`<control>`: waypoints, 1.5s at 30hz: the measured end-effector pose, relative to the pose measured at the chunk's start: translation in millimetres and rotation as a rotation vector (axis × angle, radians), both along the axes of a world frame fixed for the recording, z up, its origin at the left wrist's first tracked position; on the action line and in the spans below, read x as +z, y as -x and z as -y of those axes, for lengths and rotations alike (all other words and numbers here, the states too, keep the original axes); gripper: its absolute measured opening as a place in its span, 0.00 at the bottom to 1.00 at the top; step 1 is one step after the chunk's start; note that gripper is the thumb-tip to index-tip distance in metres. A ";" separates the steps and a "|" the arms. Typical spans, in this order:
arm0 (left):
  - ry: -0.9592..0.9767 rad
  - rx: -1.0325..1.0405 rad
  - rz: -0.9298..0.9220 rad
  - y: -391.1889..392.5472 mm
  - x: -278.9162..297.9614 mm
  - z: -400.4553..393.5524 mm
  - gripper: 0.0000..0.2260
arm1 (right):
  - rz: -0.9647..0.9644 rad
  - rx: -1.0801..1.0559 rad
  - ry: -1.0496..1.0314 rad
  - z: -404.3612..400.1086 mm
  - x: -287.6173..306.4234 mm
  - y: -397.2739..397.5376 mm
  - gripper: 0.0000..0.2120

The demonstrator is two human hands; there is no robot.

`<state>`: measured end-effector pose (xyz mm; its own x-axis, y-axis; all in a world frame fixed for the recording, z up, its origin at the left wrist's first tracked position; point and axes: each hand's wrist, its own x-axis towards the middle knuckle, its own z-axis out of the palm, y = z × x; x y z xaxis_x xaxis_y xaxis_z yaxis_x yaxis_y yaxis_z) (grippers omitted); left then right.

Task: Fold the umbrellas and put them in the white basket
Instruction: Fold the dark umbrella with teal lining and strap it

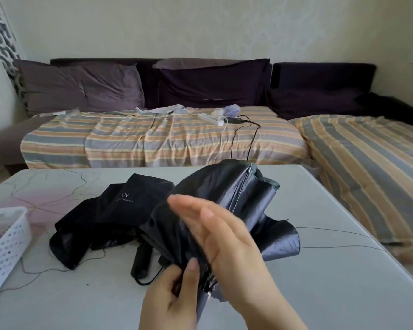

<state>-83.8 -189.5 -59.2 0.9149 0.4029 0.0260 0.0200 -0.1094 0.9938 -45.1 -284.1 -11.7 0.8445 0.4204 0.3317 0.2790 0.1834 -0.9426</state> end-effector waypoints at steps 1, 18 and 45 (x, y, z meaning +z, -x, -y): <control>0.022 -0.007 -0.017 -0.1 -1.0 -3.6 0.21 | 0.122 -0.173 0.075 -1.1 -1.9 -0.3 0.15; -0.046 -0.039 0.025 8.6 4.8 -6.6 0.17 | 0.167 -0.850 0.488 14.1 -9.9 -21.3 0.11; -0.853 -0.181 -0.172 -6.4 -3.5 -40.7 0.29 | 0.497 -0.150 1.042 -28.2 51.9 -64.0 0.04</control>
